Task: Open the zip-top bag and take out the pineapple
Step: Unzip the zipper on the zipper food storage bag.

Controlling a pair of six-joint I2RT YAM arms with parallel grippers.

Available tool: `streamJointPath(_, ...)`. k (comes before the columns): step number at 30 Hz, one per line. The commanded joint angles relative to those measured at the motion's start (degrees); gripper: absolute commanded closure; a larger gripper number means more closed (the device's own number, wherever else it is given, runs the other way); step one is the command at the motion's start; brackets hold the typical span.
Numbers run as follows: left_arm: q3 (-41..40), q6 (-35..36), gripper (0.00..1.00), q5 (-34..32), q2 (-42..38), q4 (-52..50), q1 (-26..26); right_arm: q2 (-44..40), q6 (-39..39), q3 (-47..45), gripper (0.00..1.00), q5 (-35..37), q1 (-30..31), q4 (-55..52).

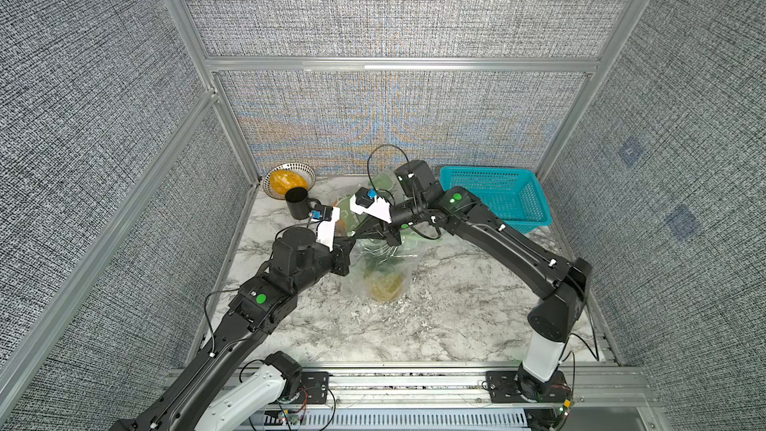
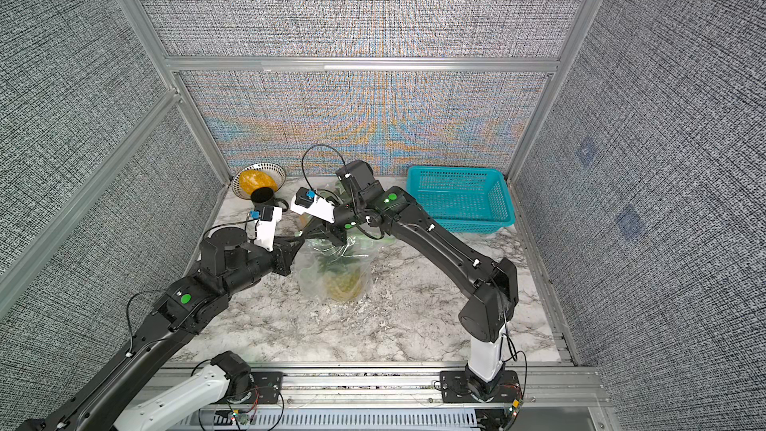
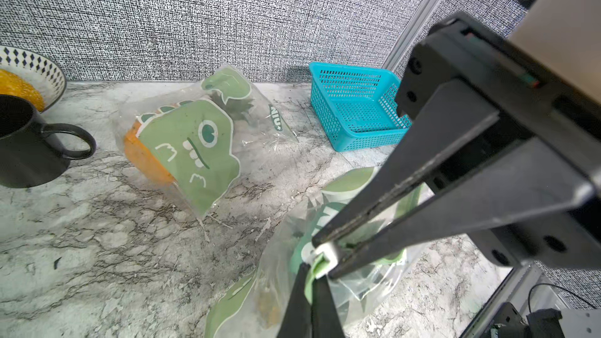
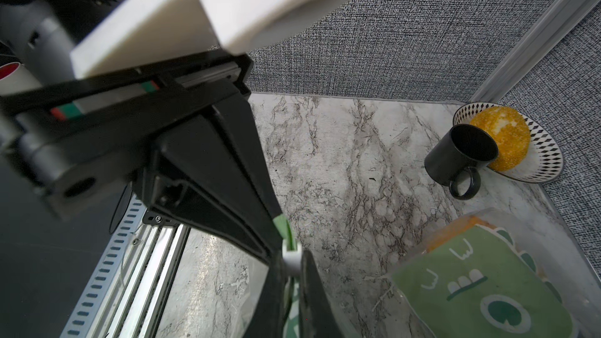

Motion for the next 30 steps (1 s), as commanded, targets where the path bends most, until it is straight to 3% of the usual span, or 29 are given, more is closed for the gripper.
streamJointPath(1,0.5,0.6,1.00,-0.6,-0.3,1.1,0.0,0.1,-0.3,0.0,1.00,0.6,0.1,-1.3)
streamJointPath(12,0.8,-0.8,1.00,-5.9,-0.5,-0.8,0.0,-2.8,-0.2,-4.1,1.00,5.1,-0.3,-1.9)
streamJointPath(30,1.4,-2.3,1.00,-7.5,-0.7,-0.6,0.6,-11.5,0.7,-15.0,1.00,14.2,-5.5,-2.7)
